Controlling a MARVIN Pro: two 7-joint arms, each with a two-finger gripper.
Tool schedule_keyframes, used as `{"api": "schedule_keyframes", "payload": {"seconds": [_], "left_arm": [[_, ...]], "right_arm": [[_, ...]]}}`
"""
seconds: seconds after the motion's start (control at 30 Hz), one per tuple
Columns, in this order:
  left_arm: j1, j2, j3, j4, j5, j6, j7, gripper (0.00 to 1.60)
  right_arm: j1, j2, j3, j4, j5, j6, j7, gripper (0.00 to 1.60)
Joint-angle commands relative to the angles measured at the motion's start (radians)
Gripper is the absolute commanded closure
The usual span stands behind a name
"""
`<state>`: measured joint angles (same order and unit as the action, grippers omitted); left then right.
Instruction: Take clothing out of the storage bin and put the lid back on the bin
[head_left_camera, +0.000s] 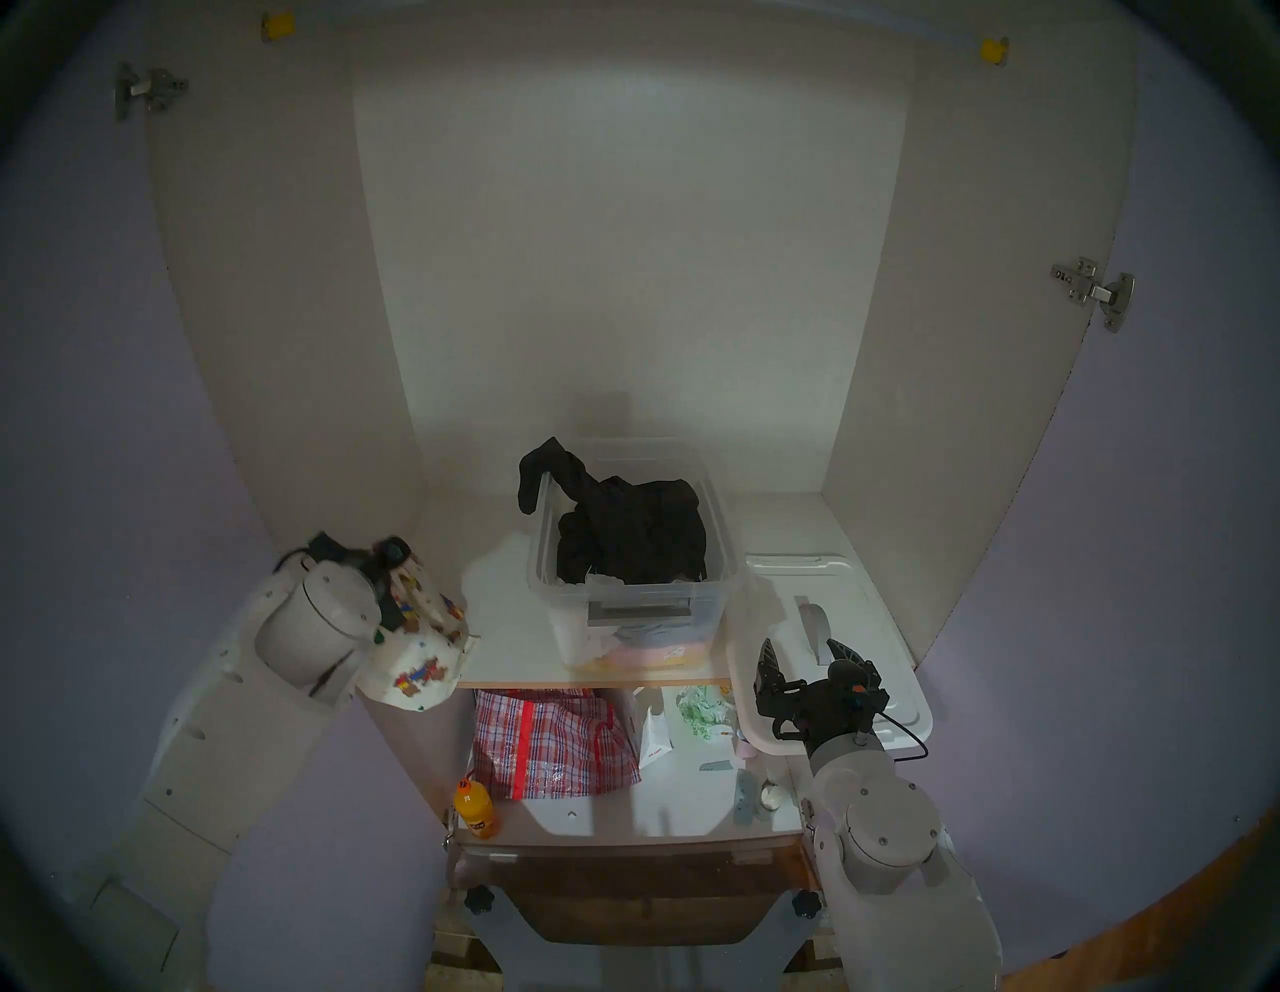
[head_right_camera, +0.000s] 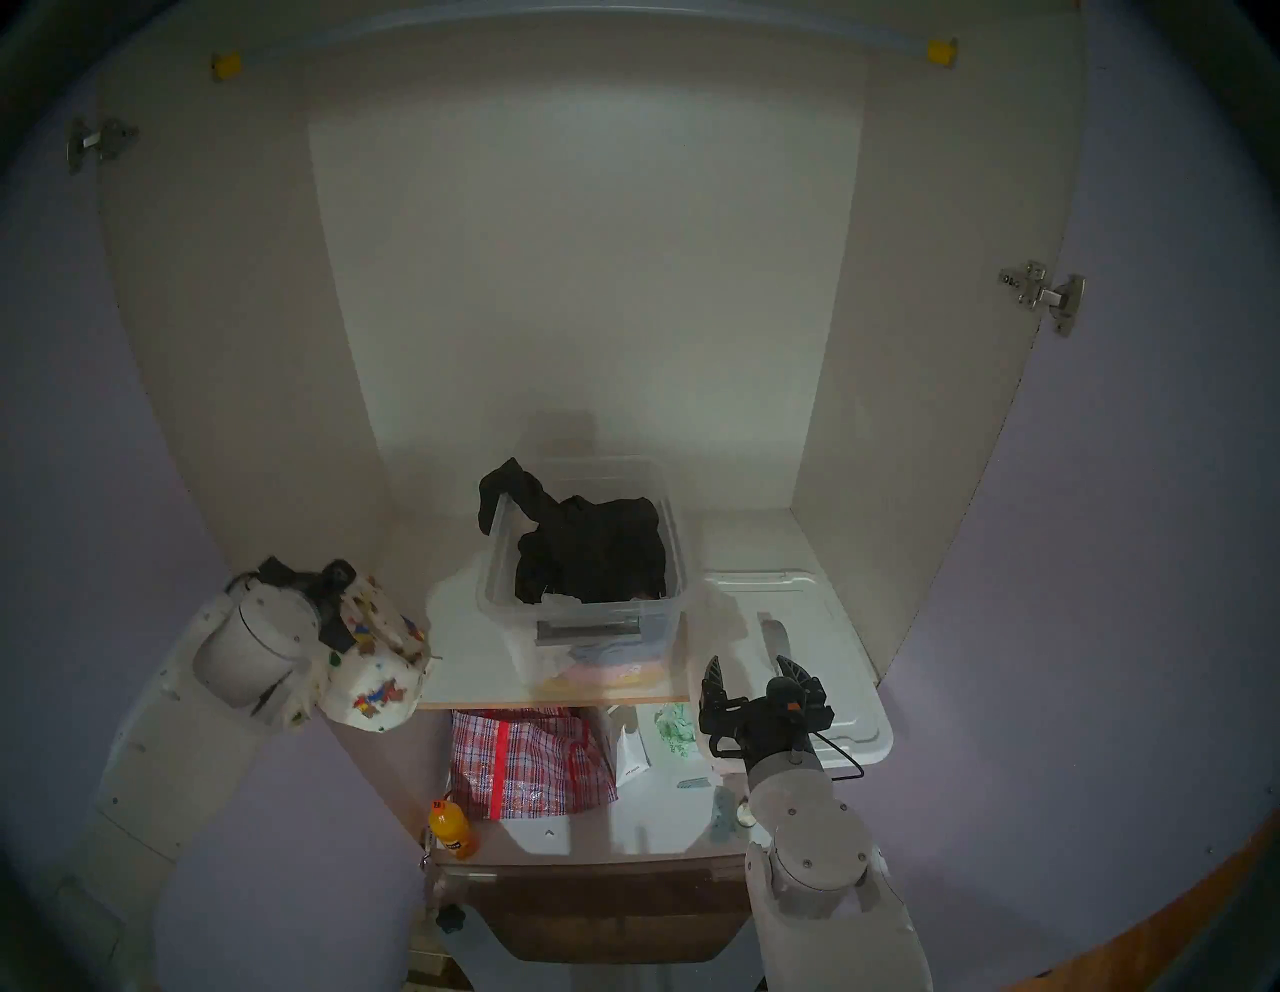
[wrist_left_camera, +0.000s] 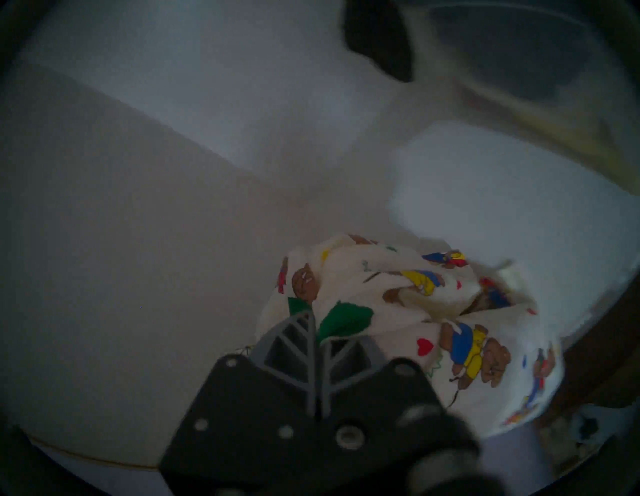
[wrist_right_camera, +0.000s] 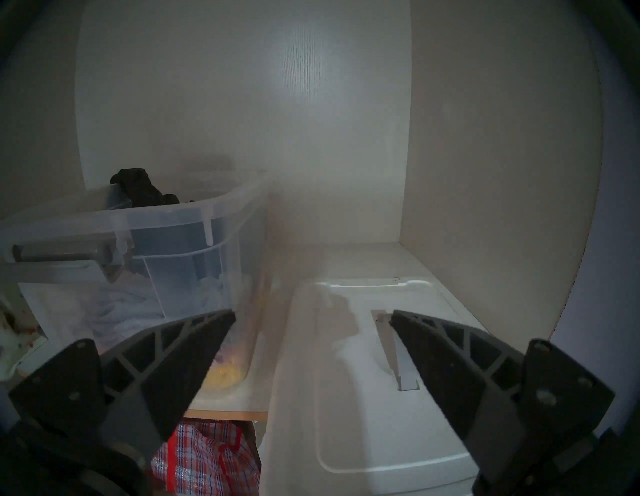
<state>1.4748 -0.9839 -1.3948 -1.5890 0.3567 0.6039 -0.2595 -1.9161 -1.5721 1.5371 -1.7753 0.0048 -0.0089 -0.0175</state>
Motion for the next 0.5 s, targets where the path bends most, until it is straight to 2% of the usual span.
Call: {"api": "schedule_keyframes", "payload": {"seconds": [0.0, 0.2, 0.47], "left_arm": [[-0.067, -0.017, -0.008, 0.019, -0.012, -0.065, 0.009, 1.6], [-0.175, -0.038, 0.012, 0.15, 0.02, -0.101, 0.043, 1.6], [-0.35, -0.027, 0.034, 0.313, 0.01, -0.153, -0.027, 1.6]], "right_arm": [[0.008, -0.001, -0.001, -0.028, 0.0, -0.005, 0.0, 0.0], [0.009, -0.001, -0.001, -0.026, 0.0, -0.006, 0.0, 0.0], [0.01, -0.001, -0.001, -0.024, 0.0, -0.006, 0.0, 0.0]]}}
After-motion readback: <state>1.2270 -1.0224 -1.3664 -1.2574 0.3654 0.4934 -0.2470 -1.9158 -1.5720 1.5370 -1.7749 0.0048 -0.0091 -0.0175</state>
